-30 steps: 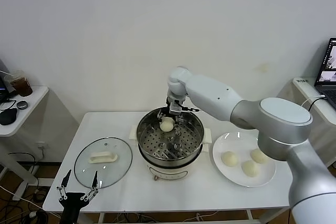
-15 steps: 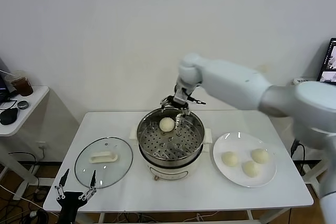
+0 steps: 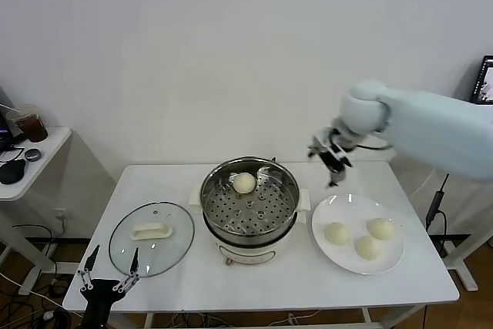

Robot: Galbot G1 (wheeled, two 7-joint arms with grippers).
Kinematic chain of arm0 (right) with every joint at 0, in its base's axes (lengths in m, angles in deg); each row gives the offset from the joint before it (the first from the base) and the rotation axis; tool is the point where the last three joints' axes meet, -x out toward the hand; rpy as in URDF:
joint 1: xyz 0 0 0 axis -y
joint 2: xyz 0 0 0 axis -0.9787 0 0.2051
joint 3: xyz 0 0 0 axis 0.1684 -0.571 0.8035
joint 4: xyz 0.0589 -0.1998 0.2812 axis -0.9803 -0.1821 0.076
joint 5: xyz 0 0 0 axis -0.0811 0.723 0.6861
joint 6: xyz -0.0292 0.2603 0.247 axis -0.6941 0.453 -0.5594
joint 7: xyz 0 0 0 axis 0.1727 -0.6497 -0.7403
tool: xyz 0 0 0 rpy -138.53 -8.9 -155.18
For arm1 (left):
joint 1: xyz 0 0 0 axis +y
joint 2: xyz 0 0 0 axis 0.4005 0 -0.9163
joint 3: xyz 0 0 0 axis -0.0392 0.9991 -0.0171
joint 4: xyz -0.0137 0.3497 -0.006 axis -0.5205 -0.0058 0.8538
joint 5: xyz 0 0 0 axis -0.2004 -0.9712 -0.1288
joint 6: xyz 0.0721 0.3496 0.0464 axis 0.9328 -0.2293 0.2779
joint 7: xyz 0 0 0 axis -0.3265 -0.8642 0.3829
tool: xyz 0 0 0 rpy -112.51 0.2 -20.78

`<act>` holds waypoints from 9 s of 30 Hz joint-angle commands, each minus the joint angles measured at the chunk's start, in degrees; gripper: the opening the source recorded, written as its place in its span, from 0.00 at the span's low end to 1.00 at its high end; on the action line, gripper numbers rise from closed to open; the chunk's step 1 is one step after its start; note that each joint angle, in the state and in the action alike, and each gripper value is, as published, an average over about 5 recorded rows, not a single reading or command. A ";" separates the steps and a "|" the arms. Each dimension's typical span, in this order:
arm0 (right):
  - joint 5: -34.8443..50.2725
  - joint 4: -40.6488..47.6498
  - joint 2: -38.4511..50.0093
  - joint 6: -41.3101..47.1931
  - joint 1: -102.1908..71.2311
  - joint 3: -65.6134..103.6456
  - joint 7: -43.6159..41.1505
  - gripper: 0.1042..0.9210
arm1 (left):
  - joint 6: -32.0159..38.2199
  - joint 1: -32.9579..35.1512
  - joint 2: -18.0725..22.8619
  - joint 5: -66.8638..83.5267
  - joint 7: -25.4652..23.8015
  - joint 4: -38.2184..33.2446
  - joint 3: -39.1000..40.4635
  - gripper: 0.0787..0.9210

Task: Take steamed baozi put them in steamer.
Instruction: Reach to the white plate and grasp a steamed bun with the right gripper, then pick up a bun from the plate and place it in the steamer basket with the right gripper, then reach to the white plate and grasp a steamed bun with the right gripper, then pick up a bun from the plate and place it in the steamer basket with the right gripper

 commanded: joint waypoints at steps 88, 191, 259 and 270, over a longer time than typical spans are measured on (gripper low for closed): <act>28.34 -0.42 -25.89 20.47 9.31 -2.61 10.72 0.48 | -0.55 -3.10 -2.10 1.21 -0.32 1.39 0.18 0.88; -19.55 9.43 6.41 -4.78 -46.14 34.78 2.65 0.88 | 0.78 -1.45 1.01 -3.94 0.22 2.13 -2.11 0.88; -8.05 7.71 -32.90 -37.48 -2.27 0.40 -1.26 0.53 | 1.35 -2.41 0.86 -2.54 0.27 1.48 -3.00 0.88; -14.68 10.33 -35.65 -42.44 -4.73 0.26 -0.57 0.54 | 1.63 -2.52 0.79 -1.90 0.42 1.98 -3.29 0.88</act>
